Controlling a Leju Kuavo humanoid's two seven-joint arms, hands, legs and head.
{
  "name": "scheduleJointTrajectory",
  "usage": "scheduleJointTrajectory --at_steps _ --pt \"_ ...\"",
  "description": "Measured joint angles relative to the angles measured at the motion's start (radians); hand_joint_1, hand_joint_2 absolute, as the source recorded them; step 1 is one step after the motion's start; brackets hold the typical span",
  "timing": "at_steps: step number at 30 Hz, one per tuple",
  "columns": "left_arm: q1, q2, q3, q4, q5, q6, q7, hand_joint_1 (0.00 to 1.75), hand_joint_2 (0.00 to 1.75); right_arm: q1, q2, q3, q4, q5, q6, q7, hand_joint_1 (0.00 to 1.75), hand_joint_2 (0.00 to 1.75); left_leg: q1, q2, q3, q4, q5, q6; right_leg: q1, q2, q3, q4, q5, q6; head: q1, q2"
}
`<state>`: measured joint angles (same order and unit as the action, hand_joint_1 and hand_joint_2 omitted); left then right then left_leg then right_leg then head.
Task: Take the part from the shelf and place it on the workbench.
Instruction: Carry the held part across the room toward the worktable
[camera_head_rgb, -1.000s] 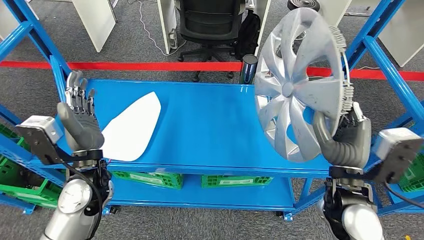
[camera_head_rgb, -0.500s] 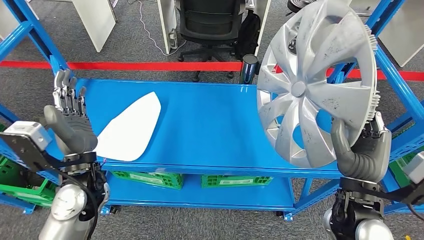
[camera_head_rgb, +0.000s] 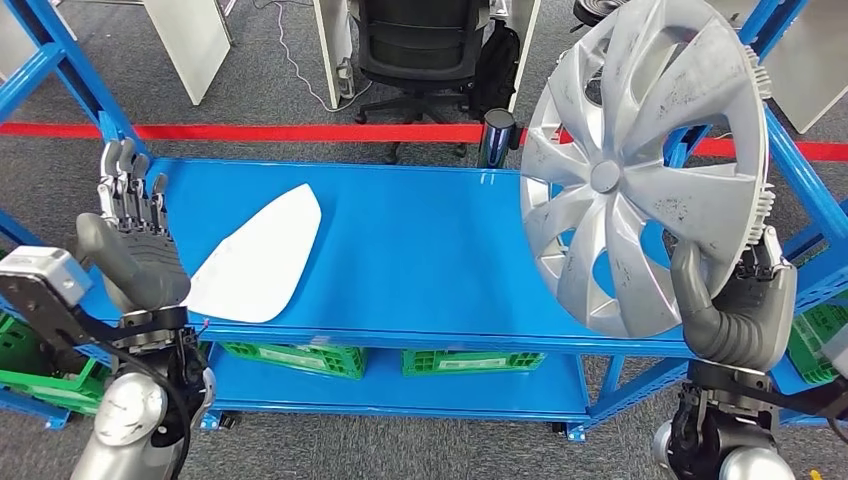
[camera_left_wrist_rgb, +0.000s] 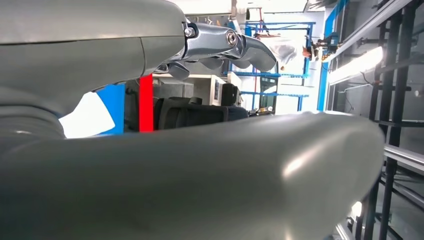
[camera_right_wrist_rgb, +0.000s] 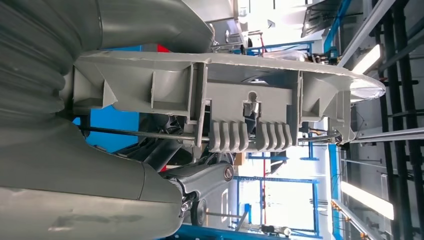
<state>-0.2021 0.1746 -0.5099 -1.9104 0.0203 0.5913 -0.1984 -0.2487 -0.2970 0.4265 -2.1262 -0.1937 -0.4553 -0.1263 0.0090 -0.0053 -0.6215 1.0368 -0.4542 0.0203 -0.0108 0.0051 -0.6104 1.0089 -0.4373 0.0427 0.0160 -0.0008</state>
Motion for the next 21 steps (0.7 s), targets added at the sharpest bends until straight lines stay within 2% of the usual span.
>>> scheduleJointTrajectory --at_steps 3,5,6,8,10,11,12,13,15,16,18,21 --pt "0.001 0.002 0.000 -0.004 0.001 -0.003 0.000 0.00 0.00 0.003 0.000 0.000 -0.002 0.008 -0.003 0.004 1.75 1.75 -0.005 0.000 -0.001 0.001 -0.001 0.005 -0.005 0.000 0.000 -0.002 0.001 0.008 -0.002 0.000" --pt "0.001 0.005 0.000 -0.009 0.002 -0.006 0.000 0.00 0.00 0.005 0.000 0.000 -0.005 0.012 -0.006 0.007 1.75 1.75 -0.004 0.001 0.003 -0.007 0.003 0.013 -0.008 0.000 -0.004 0.000 -0.001 0.014 -0.004 0.000" --pt "0.000 0.005 0.000 -0.012 0.002 -0.007 0.000 0.00 0.00 0.006 -0.001 -0.001 -0.007 0.014 -0.007 0.007 1.75 1.75 -0.003 0.001 0.006 -0.013 0.006 0.017 -0.009 0.000 -0.011 0.013 -0.011 0.016 -0.003 0.000" --pt "0.000 0.006 0.000 -0.016 0.004 -0.009 0.000 0.00 0.00 0.007 -0.004 -0.002 -0.009 0.016 -0.010 0.008 1.75 1.75 0.001 0.003 0.011 -0.020 0.011 0.024 -0.010 -0.001 -0.050 0.096 -0.060 0.019 0.005 0.000" --pt "0.001 0.006 0.000 -0.018 0.006 -0.010 0.000 0.00 0.00 0.009 -0.007 -0.003 -0.010 0.017 -0.012 0.010 1.75 1.75 0.000 0.003 0.011 -0.021 0.012 0.026 -0.010 -0.001 -0.105 0.224 -0.119 0.020 0.012 0.000" --pt "0.001 0.006 -0.001 -0.018 0.006 -0.011 0.000 0.00 0.00 0.011 -0.008 -0.003 -0.010 0.017 -0.012 0.011 1.75 1.75 -0.001 0.003 0.011 -0.020 0.012 0.026 -0.010 -0.001 -0.127 0.274 -0.134 0.020 0.013 0.000" --pt "0.002 0.006 -0.001 -0.018 0.007 -0.012 0.000 0.00 0.00 0.014 -0.008 -0.003 -0.010 0.018 -0.013 0.012 1.75 1.75 -0.002 0.002 0.010 -0.019 0.012 0.026 -0.010 -0.001 -0.135 0.291 -0.131 0.019 0.015 0.000" --pt "0.002 0.006 -0.001 -0.018 0.008 -0.012 0.000 0.00 0.00 0.016 -0.009 -0.003 -0.010 0.018 -0.014 0.013 1.75 1.75 -0.002 0.001 0.010 -0.018 0.011 0.025 -0.010 -0.001 -0.128 0.272 -0.112 0.017 0.017 0.000" --pt "0.003 0.006 -0.001 -0.018 0.009 -0.014 0.000 0.00 0.00 0.016 -0.010 -0.003 -0.011 0.019 -0.015 0.014 1.75 1.75 -0.002 -0.001 0.010 -0.015 0.009 0.022 -0.009 -0.001 -0.072 0.150 -0.048 0.009 0.023 0.000" --pt "0.002 0.006 -0.002 -0.019 0.010 -0.015 0.000 0.00 0.00 0.015 -0.011 -0.003 -0.011 0.019 -0.015 0.014 1.75 1.75 -0.004 -0.001 0.008 -0.012 0.008 0.018 -0.007 -0.001 -0.038 0.086 -0.026 0.004 0.025 0.000" --pt "0.003 0.007 -0.002 -0.020 0.011 -0.016 0.000 0.00 0.00 0.014 -0.013 -0.004 -0.012 0.021 -0.015 0.014 1.75 1.75 -0.005 -0.002 0.000 -0.008 0.009 0.008 -0.001 -0.002 -0.005 0.023 -0.012 -0.006 0.024 0.000" --pt "0.004 0.008 -0.004 -0.021 0.013 -0.017 0.001 0.00 0.00 0.015 -0.014 -0.005 -0.013 0.023 -0.015 0.015 1.75 1.75 -0.003 0.000 -0.009 -0.006 0.010 -0.010 0.000 -0.002 -0.002 0.009 -0.004 -0.020 0.020 0.000"
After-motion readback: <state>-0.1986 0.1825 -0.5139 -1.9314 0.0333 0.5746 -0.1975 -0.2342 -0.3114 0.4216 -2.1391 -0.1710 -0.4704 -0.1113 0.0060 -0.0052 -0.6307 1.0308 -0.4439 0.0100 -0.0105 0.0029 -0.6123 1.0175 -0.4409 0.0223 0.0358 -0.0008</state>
